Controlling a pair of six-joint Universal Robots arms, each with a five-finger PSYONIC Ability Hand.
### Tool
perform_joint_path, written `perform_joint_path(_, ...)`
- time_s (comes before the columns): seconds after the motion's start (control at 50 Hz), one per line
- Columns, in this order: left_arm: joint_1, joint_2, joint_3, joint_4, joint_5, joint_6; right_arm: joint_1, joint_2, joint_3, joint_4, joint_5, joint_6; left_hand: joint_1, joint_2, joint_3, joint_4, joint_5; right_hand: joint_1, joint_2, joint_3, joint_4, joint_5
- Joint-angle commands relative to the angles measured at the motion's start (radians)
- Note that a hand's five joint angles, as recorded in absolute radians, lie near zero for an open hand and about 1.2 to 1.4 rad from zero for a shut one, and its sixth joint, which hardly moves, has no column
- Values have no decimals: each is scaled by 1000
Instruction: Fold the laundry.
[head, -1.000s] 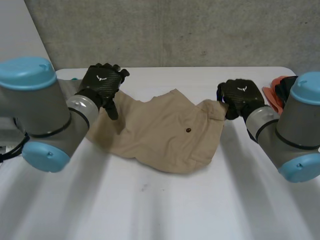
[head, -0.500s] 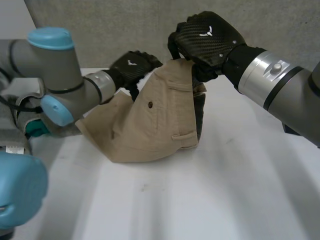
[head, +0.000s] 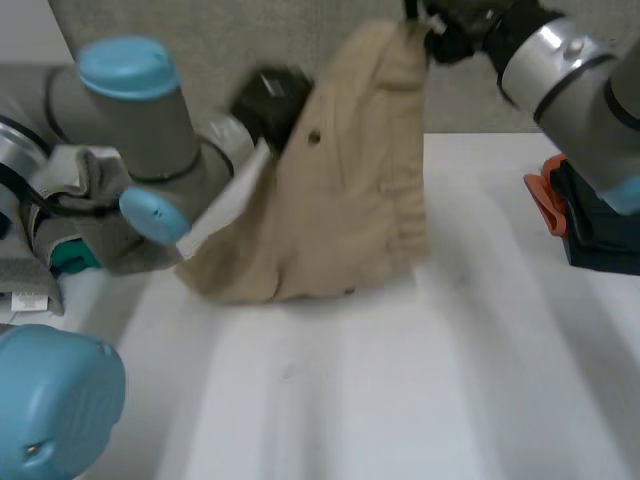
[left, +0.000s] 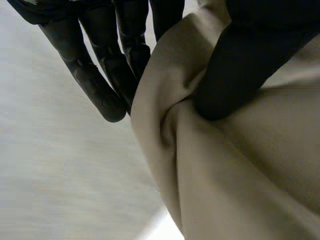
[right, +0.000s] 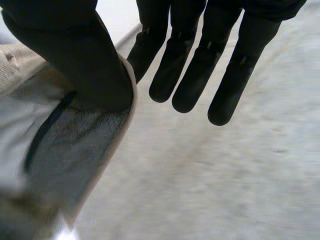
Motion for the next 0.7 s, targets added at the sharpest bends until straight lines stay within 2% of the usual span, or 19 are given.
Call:
perform_joint_path(0.02, -14, 197, -84, 234, -196, -27, 4, 126, -214, -178, 149, -26, 274, 204, 218, 207, 262, 256, 214, 204, 197, 225)
perform_joint_path(0.14, -25, 336, -325, 313, -279, 21, 8, 118, -118, -302, 102, -30, 274, 204, 218, 207, 262, 256, 214, 204, 197, 225)
perform_joint_path(0.24, -28, 401, -622, 358, -291, 58, 7, 106, 92, -322, 45, -38, 274, 204, 218, 207, 262, 256, 214, 204, 197, 225)
perform_joint_path(0.38, -58, 361, -905, 338, -301, 42, -1, 171, 384, -321, 19, -126, 274, 204, 218, 207, 262, 256, 214, 204, 197, 225)
perform_joint_path(0.52, -86, 309, -991, 258, -340, 13, -9, 256, 519, -299, 45, -266, 274, 204, 218, 207, 262, 256, 214, 204, 197, 225)
perform_joint_path(0.58, -94, 312, -996, 171, -379, -14, -6, 255, 547, -259, 74, -315, 58, -12, 2, -9, 46, 256, 214, 204, 197, 225)
perform_joint_path(0.6, -97, 321, -996, 122, -389, -28, -4, 245, 553, -236, 91, -328, -181, -251, -238, -248, -193, 256, 214, 204, 197, 225)
perform_joint_path(0.64, -98, 335, -996, 74, -393, -44, -1, 233, 562, -212, 108, -340, -472, -542, -529, -539, -485, 220, 178, 169, 162, 190)
perform_joint_path(0.66, -100, 341, -994, 51, -393, -47, 1, 225, 565, -203, 119, -345, -628, -698, -685, -695, -640, 63, 21, 12, 4, 33)
perform_joint_path(0.68, -101, 356, -994, 12, -388, -51, 7, 209, 573, -183, 137, -352, -923, -993, -980, -990, -935, -377, -419, -429, -436, -408)
perform_joint_path(0.7, -100, 363, -994, -8, -388, -51, 10, 199, 576, -170, 148, -355, -947, -1017, -1004, -1014, -959, -576, -618, -628, -635, -607)
